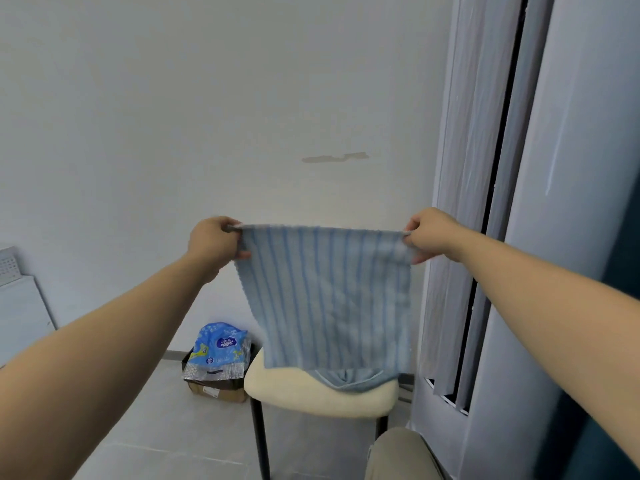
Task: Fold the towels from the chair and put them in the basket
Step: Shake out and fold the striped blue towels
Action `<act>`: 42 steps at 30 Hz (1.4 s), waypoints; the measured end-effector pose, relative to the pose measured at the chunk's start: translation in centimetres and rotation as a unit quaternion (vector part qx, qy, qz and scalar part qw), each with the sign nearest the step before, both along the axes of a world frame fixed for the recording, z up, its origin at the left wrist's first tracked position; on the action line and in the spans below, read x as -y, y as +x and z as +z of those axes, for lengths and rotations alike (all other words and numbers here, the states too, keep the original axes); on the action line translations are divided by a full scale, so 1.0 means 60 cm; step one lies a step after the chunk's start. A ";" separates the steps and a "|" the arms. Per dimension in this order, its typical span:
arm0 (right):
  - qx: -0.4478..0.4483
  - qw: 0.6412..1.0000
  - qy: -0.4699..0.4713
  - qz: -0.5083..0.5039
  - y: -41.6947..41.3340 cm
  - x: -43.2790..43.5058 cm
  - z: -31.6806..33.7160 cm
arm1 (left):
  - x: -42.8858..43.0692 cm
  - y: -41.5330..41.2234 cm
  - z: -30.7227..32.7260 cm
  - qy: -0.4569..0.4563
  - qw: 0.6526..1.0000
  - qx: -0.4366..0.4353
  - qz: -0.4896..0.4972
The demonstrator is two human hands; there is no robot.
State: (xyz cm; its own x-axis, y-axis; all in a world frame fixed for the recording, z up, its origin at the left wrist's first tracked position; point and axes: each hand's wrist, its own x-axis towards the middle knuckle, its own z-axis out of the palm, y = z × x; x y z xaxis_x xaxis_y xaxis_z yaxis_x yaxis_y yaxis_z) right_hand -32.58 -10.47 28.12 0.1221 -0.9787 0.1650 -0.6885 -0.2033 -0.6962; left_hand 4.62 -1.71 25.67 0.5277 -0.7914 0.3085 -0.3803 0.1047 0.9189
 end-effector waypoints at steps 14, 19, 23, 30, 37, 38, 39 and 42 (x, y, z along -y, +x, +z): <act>0.197 0.970 0.122 0.073 -0.018 -0.041 -0.038 | -0.017 -0.020 -0.021 0.059 0.997 0.041 -0.001; 0.213 0.962 0.153 0.077 -0.016 0.010 -0.052 | 0.021 0.003 -0.048 0.099 0.994 0.028 -0.024; 0.241 0.958 0.142 0.064 0.018 0.077 -0.099 | 0.071 0.024 -0.080 0.123 0.992 0.016 -0.032; 0.272 0.962 0.029 0.002 0.078 0.168 -0.147 | 0.163 0.052 -0.087 0.042 0.999 -0.018 -0.023; 0.302 0.953 -0.025 -0.014 0.081 0.158 -0.121 | 0.147 0.056 -0.062 -0.021 0.994 -0.096 -0.051; 0.294 0.955 -0.027 -0.015 0.077 0.148 -0.126 | 0.136 0.055 -0.068 -0.017 0.994 -0.096 -0.056; 0.281 0.959 -0.024 -0.015 0.074 0.135 -0.133 | 0.124 0.054 -0.076 -0.010 0.994 -0.095 -0.061; 0.192 0.981 -0.010 -0.017 0.060 0.096 -0.177 | 0.080 0.045 -0.120 0.025 0.994 -0.075 -0.072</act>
State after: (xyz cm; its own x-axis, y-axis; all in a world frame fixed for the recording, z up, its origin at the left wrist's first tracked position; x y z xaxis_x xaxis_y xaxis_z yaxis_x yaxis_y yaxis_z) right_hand -28.99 -16.22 17.49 0.0139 -0.9771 0.2124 -0.3821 -0.2015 -0.9019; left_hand 7.31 -6.49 18.49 0.4451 -0.8742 0.1939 -0.2239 0.1010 0.9694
